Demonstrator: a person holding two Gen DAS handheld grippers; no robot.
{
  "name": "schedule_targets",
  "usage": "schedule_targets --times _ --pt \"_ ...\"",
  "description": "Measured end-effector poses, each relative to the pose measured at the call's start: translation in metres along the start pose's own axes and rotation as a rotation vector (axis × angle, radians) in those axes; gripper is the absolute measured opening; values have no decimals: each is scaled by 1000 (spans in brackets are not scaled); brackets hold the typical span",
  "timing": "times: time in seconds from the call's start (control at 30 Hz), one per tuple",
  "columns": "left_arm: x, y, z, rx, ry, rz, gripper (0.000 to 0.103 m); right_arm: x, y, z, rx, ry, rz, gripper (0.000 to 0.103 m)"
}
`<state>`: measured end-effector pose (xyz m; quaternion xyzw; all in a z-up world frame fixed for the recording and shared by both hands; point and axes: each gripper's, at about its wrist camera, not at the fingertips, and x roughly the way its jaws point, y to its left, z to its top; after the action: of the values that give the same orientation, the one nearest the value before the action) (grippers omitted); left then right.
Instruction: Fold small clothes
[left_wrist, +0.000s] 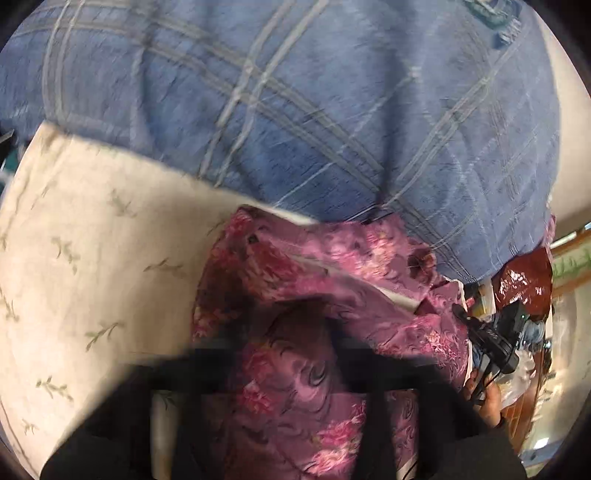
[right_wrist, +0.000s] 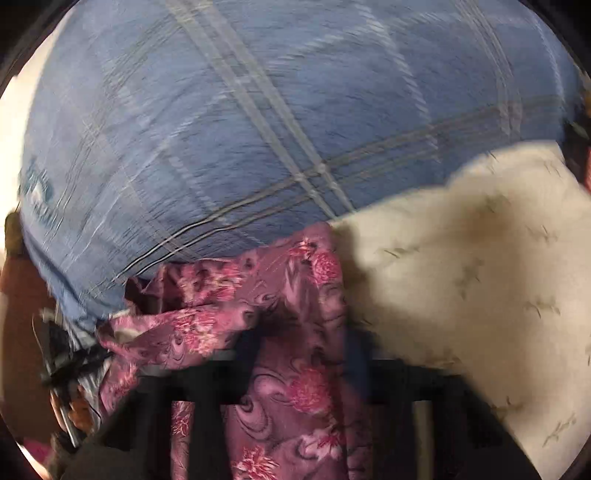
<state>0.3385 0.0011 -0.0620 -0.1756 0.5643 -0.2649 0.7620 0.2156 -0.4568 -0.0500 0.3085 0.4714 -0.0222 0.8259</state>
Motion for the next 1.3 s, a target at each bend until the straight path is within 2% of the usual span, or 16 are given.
schedule_targets --times 0.1,0.2,0.33,0.43,0.5,0.57,0.67,0.73,0.77,0.8,0.83,0.87,1.07,1.13,1.2,1.3 --pt "-17 -7 7 -8 -112 -19 0 -25 19 10 -77 -117 39 4" --pt "-25 -6 23 -24 -199 64 0 -48 6 29 -4 -218 104 4" --pt "-4 16 29 -94 -122 149 0 -7 -19 33 42 -86 -13 4" --pt "-5 31 28 -153 -58 1 1 20 -34 17 80 11 -53 11" --pt "-8 34 30 -165 -31 -70 12 15 -35 13 94 -28 -23 13" --pt "-14 35 29 -158 -21 -70 57 12 -34 14 101 -40 11 17" --pt "-9 23 27 -106 -3 -50 76 1 -38 19 97 -30 26 33" --pt "-2 19 19 -85 34 -29 75 5 -33 19 84 -25 8 36" --pt "6 17 14 -69 51 -16 64 9 -25 18 77 -22 2 36" --pt "9 11 10 -18 39 22 45 14 -16 16 60 -21 -3 32" --pt "8 5 10 20 31 48 2 13 -14 16 41 -20 2 14" --pt "5 -1 8 46 11 68 3 15 -5 15 19 -26 11 4" --pt "-29 -5 15 6 -200 -9 3 -33 -3 21 48 -240 170 3" --pt "-11 1 19 0 -156 107 3 -21 -11 25 66 -199 108 5" --pt "18 13 19 -29 -52 203 4 13 -20 23 84 -36 -15 12" --pt "4 21 13 -100 -87 141 9 6 -16 13 63 -53 -47 13"
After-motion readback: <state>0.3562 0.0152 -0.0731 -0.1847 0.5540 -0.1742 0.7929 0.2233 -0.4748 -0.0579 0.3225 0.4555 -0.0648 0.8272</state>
